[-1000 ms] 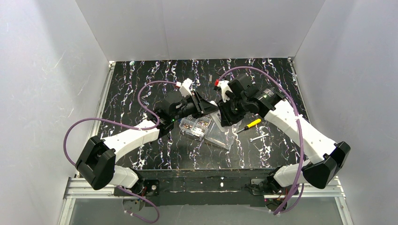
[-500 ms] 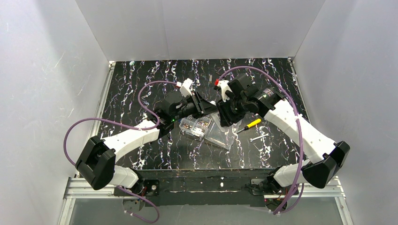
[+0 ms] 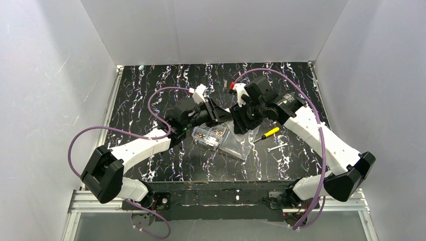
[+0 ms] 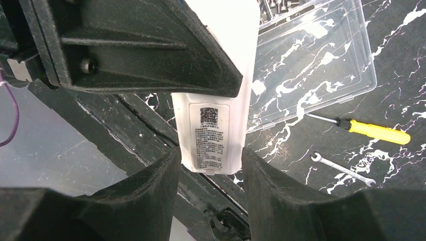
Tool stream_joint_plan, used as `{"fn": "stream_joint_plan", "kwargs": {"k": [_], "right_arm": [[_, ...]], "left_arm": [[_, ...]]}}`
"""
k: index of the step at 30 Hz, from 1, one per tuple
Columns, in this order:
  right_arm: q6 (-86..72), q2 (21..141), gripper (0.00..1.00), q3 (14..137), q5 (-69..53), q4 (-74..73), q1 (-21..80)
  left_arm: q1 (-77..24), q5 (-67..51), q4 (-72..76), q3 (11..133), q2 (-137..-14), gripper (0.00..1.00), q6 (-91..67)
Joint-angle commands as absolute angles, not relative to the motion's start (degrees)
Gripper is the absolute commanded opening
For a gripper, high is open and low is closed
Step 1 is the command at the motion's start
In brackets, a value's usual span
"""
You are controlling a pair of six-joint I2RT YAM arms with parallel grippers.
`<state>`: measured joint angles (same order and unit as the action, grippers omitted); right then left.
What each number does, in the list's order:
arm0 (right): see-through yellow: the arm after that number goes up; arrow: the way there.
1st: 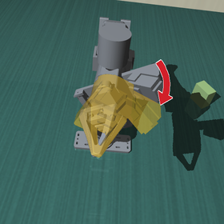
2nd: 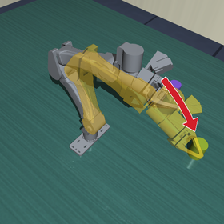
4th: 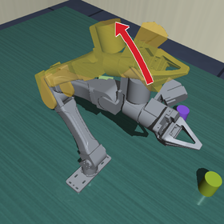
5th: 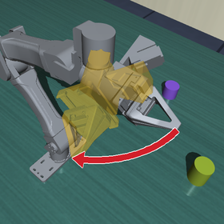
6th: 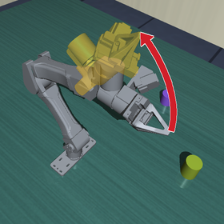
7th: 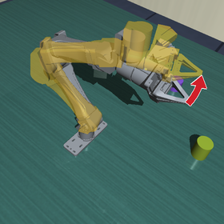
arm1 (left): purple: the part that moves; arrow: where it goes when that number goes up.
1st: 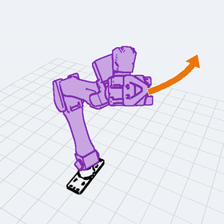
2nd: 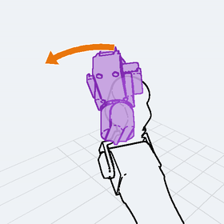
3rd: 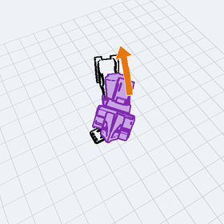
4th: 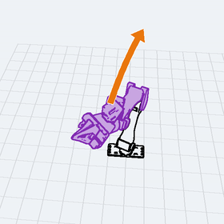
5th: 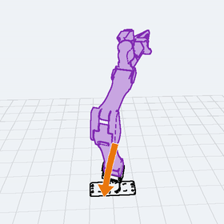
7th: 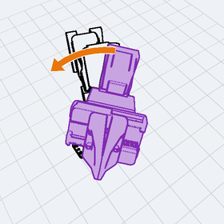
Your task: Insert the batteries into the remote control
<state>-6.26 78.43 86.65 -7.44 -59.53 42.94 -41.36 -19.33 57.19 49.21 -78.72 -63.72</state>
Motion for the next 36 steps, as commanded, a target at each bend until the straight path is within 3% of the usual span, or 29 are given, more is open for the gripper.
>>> {"fn": "stream_joint_plan", "kwargs": {"k": [1, 20, 27, 36], "right_arm": [[-6.83, 77.64, 0.57, 89.54, -7.42, -58.35, 43.07], [-15.87, 66.78, 0.63, 82.62, -3.43, -47.76, 38.86], [-23.77, 60.41, 0.63, 74.45, -7.75, -42.91, 30.3], [-29.83, 55.63, 0.63, 66.98, -15.0, -38.51, 29.18]], "left_arm": [[-41.54, -20.74, 62.11, 49.38, -77.88, 0.0, -63.97], [-41.49, -20.92, 63.46, 48.64, -77.05, 0.0, -64.25], [-41.56, -20.41, 67.46, 47.18, -77.02, 0.0, -65.83], [-41.54, -20.48, 70.01, 48.72, -78.28, 0.0, -66.33]]}}
